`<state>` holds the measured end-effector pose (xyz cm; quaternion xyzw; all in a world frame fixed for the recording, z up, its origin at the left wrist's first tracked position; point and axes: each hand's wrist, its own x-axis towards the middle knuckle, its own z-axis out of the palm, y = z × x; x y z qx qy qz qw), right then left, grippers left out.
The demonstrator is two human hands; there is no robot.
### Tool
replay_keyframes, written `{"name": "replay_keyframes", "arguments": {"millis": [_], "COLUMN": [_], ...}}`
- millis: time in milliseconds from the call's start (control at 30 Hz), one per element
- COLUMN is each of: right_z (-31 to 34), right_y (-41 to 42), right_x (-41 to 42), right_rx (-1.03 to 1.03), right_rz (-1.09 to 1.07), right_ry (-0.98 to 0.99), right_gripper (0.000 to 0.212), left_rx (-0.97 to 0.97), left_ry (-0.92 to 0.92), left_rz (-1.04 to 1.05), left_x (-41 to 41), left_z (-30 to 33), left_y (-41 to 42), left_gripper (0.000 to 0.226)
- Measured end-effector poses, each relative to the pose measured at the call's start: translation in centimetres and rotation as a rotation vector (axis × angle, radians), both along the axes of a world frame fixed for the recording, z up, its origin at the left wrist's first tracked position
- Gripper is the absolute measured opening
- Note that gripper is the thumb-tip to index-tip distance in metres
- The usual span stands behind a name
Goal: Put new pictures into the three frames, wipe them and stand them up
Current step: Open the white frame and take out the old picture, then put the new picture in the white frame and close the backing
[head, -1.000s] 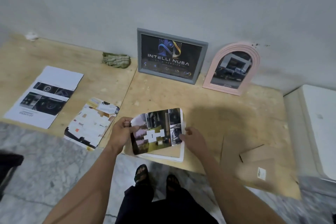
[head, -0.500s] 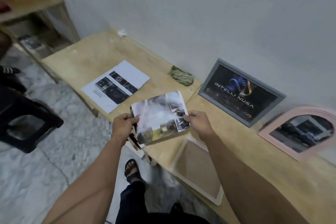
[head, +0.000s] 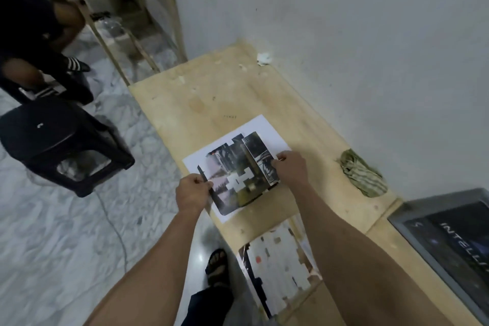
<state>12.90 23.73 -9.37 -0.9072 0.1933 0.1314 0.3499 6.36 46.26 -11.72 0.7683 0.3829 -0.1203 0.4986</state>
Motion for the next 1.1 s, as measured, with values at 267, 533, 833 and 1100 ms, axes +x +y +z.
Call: {"name": "replay_keyframes", "arguments": {"millis": [267,533,833,1100], "right_z": [-1.4,-1.3,-2.5,-2.5], "right_y": [0.2,-4.6,-11.1,-10.4], "right_x": [2.5,-4.5,-16.5,-20.5], "right_rx": [-0.051,-0.167,-0.286,0.001], "right_rz": [0.032,0.043,0.188,0.04], "right_ry": [0.091,0.178,0.341,0.266], "right_gripper": [0.045,0.036,0.015,0.023], "left_rx": [0.189,0.256,0.091,-0.141], "left_ry": [0.134,0.213,0.313,0.141], "left_rz": [-0.145,-0.203,-0.23,-0.087], "left_x": [1.4,-5.8,-17.2,-19.5], "left_z": [-0.1,0.4,-0.6,-0.3], "left_y": [0.6,-1.6,-8.6,-10.9], "left_gripper": [0.01,0.011,0.027,0.022]}}
